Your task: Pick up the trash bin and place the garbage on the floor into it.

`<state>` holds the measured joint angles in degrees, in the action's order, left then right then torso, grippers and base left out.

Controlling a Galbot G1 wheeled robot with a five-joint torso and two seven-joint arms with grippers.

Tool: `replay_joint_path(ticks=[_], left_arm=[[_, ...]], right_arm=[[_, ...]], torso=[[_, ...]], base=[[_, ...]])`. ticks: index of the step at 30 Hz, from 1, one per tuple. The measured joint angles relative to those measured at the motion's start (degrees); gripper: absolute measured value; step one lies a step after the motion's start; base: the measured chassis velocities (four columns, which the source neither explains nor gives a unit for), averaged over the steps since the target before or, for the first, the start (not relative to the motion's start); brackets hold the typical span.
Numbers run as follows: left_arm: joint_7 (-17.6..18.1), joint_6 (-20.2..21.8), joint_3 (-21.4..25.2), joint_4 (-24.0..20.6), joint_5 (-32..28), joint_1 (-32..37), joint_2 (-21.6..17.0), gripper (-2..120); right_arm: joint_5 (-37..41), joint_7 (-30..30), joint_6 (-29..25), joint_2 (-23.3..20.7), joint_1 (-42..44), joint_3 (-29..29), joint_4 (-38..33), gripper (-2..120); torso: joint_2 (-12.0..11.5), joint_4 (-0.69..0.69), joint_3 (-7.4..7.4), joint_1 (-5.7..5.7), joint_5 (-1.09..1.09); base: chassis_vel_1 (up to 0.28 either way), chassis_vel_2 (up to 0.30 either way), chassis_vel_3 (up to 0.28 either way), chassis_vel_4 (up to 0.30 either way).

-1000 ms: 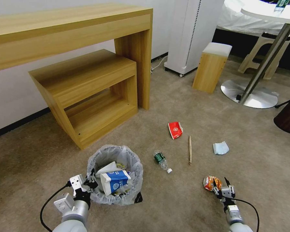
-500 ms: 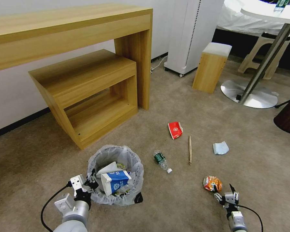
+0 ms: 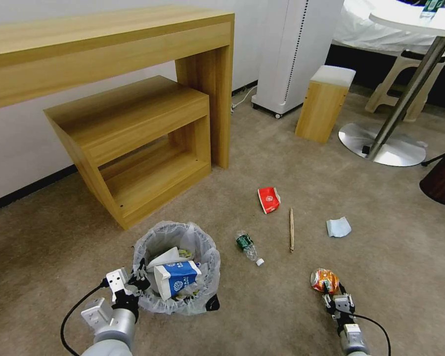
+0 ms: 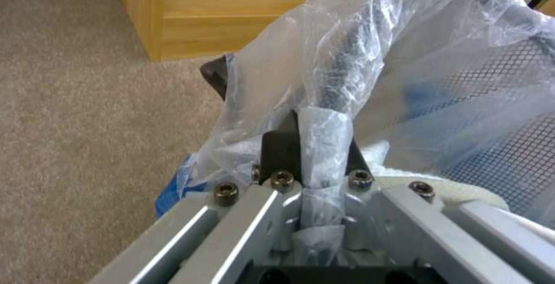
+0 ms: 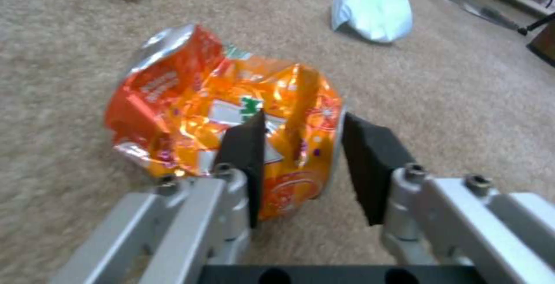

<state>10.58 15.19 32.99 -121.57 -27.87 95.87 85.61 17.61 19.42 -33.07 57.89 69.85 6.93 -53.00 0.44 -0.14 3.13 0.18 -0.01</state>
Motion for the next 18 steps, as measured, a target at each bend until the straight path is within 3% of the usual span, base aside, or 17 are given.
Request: replay_joint_path(ticks=[3,18], left_arm=[[0.0,-0.1,-0.2,0.0,0.1,0.1,0.2,1],[-0.2,-0.4,0.0,-0.3,0.2,0.7,0.2,1]], right_arm=[[0.6,-0.9,-0.1,1.0,-0.3,0.0,1.0,21],[-0.8,-1.5,-1.0,3.9,-2.3,-0.6,4.0,10]], torso=[[0.0,0.00,0.00,0.00,0.01],[0.0,0.01,0.00,0.00,0.00]], base=[[0.000,0.000,0.000,0.000],[0.000,0.000,0.000,0.000]])
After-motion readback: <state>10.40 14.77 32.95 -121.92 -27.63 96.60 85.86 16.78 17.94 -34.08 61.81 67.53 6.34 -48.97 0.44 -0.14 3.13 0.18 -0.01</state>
